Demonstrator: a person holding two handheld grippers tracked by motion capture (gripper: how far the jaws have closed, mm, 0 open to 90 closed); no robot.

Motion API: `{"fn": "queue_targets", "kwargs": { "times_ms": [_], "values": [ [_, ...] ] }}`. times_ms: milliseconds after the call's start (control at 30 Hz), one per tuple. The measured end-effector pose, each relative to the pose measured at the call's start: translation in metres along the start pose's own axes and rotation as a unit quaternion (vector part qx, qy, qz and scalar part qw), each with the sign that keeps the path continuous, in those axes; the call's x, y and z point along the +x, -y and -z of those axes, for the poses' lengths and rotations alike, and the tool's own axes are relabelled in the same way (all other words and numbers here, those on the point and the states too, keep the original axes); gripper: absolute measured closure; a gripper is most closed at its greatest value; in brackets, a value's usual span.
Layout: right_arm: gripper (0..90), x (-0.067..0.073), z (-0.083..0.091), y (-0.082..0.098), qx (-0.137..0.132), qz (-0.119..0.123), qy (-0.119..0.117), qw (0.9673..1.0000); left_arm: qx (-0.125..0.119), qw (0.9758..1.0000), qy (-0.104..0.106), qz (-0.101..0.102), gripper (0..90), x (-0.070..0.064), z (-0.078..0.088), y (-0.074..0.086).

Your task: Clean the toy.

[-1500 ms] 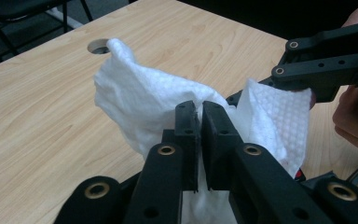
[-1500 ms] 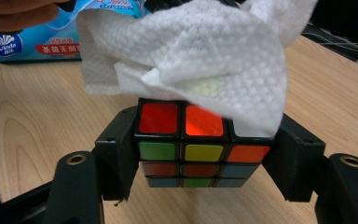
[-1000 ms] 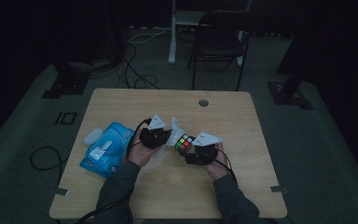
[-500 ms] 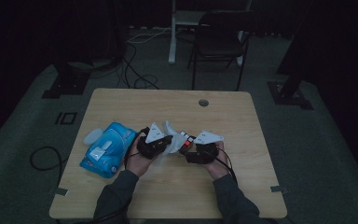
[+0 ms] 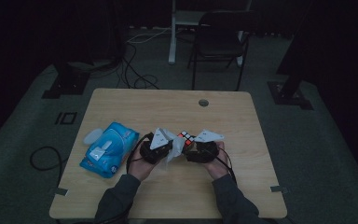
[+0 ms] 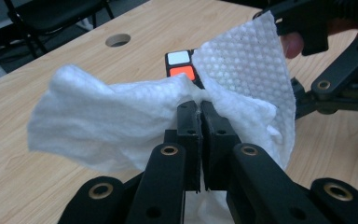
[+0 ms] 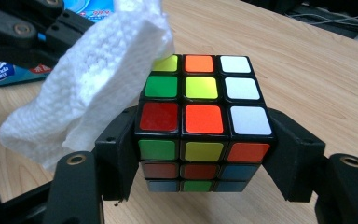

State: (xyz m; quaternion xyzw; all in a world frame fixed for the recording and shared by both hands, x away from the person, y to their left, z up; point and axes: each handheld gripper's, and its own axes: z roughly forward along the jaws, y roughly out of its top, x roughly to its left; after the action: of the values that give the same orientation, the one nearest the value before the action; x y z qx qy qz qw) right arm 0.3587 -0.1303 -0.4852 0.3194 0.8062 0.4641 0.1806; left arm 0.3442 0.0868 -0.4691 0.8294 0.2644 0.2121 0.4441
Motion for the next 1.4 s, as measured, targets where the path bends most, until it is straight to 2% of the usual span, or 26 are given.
{"fn": "queue_targets", "kwargs": {
  "times_ms": [100, 200, 333, 467, 533, 633, 800, 900, 1067, 1133, 1233, 1300, 1400],
  "values": [
    [34.4, -0.001, 0.0, 0.0, 0.001, -0.004, 0.002, 1.0, 0.004, 1.0, 0.0, -0.001, 87.9, -0.001, -0.003, 0.002],
    [34.4, -0.002, 0.001, 0.0, -0.004, -0.018, 0.001, 0.9998, 0.024, 0.9996, -0.007, -0.015, 87.8, -0.004, -0.008, 0.005],
    [34.4, -0.005, 0.003, -0.001, -0.011, -0.027, -0.001, 0.9996, 0.033, 0.9994, 0.005, -0.013, 87.8, -0.007, -0.015, 0.01],
    [34.4, -0.007, 0.004, -0.001, -0.015, -0.042, -0.004, 0.999, 0.039, 0.9989, 0.015, -0.02, 87.8, -0.011, -0.019, 0.01],
    [34.4, -0.008, 0.004, -0.001, -0.015, -0.044, -0.004, 0.9989, 0.037, 0.9988, 0.022, -0.022, 87.7, -0.013, -0.019, 0.009],
    [34.4, -0.007, 0.003, 0.0, -0.014, -0.042, -0.003, 0.999, 0.032, 0.9989, 0.02, -0.028, 87.7, -0.015, -0.016, 0.006],
    [34.4, -0.005, 0.002, 0.0, -0.008, -0.034, -0.003, 0.9994, 0.013, 0.9997, 0.004, -0.018, 87.7, -0.005, -0.006, 0.0],
    [34.4, -0.003, 0.0, 0.0, -0.006, -0.029, -0.006, 0.9995, 0.001, 0.9998, 0.006, -0.018, 87.7, -0.002, -0.001, -0.004],
    [34.4, -0.003, 0.001, -0.001, -0.009, -0.029, -0.003, 0.9995, 0.007, 0.9995, 0.014, -0.027, 87.9, -0.007, -0.005, -0.002],
    [34.4, -0.004, 0.002, -0.001, -0.01, -0.032, 0.002, 0.9994, 0.01, 0.9996, 0.018, -0.021, 88.0, -0.008, -0.008, 0.0],
    [34.4, -0.006, 0.003, -0.001, -0.018, -0.048, -0.002, 0.9987, 0.021, 0.9992, 0.024, -0.025, 88.0, -0.011, -0.014, 0.002],
    [34.4, -0.007, 0.004, -0.002, -0.02, -0.05, 0.002, 0.9985, 0.024, 0.999, 0.024, -0.028, 88.0, -0.014, -0.018, 0.003],
    [34.4, -0.009, 0.005, -0.001, -0.02, -0.058, 0.007, 0.9981, 0.023, 0.9991, 0.029, -0.02, 88.0, -0.015, -0.021, 0.004]
  ]
}}
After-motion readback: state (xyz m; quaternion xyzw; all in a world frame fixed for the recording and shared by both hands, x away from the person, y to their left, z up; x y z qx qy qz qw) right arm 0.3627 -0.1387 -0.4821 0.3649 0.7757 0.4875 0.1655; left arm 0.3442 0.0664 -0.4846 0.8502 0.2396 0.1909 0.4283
